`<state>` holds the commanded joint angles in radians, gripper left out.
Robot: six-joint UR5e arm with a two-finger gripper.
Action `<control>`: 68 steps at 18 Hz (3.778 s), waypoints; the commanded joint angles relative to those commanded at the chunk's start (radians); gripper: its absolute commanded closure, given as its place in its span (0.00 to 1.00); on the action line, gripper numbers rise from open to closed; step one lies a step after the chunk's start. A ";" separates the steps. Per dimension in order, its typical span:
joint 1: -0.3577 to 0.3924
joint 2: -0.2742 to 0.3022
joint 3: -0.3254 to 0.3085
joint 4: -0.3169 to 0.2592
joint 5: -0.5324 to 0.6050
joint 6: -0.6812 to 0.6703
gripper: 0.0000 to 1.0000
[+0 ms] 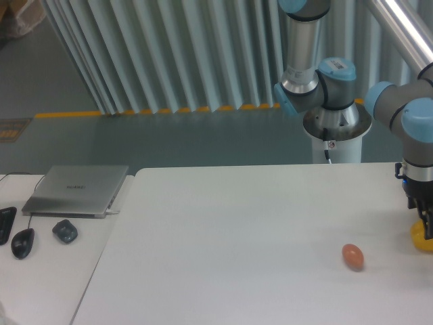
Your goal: Place the yellow pepper in a basket
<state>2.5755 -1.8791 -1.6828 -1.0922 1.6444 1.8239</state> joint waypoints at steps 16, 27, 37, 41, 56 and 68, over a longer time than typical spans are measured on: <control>0.015 -0.051 0.008 0.003 0.098 0.002 0.00; 0.014 -0.064 0.015 0.002 0.101 0.000 0.61; 0.012 -0.002 0.146 -0.193 0.114 -0.011 0.64; 0.012 0.017 0.188 -0.193 0.077 -0.009 0.64; 0.187 -0.021 0.221 0.029 0.089 -0.029 0.64; 0.249 -0.064 0.210 0.143 0.089 -0.021 0.21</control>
<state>2.8241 -1.9435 -1.4726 -0.9495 1.7334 1.8024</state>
